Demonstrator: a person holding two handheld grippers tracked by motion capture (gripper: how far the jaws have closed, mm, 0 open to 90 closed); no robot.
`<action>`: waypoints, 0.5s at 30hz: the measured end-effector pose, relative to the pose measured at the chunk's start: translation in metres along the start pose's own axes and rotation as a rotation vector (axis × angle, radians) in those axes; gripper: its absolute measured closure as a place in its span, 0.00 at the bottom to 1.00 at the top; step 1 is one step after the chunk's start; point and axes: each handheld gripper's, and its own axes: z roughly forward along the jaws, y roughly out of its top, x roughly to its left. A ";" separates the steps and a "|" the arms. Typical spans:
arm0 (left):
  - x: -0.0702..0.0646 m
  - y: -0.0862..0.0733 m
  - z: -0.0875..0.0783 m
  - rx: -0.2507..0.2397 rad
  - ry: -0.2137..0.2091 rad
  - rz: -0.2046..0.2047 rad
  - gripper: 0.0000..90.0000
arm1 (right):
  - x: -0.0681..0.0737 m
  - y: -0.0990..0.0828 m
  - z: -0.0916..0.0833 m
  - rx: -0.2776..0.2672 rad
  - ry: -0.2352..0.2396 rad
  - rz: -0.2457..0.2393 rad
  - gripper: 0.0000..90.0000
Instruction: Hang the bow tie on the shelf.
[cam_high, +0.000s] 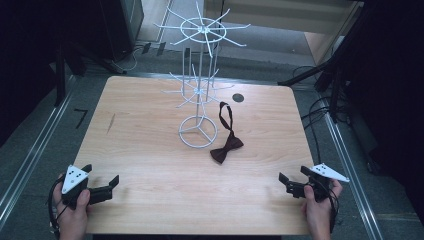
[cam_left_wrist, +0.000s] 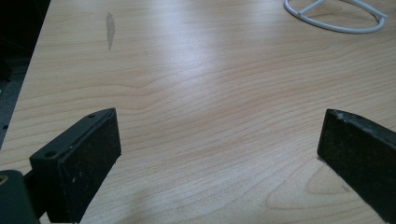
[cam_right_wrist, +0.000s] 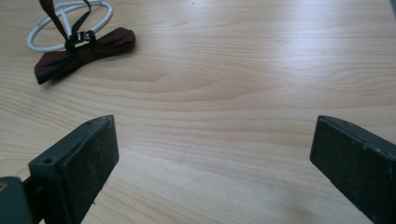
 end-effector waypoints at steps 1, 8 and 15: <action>0.000 0.000 0.000 0.000 0.000 0.000 0.00 | 0.000 0.000 0.000 0.000 0.000 0.000 0.02; 0.000 0.000 0.000 0.001 0.001 0.000 0.00 | -0.016 -0.012 -0.013 -0.011 -0.027 0.042 0.02; 0.000 0.000 0.000 0.001 0.002 -0.001 0.00 | -0.027 -0.021 -0.026 -0.022 -0.065 0.068 0.02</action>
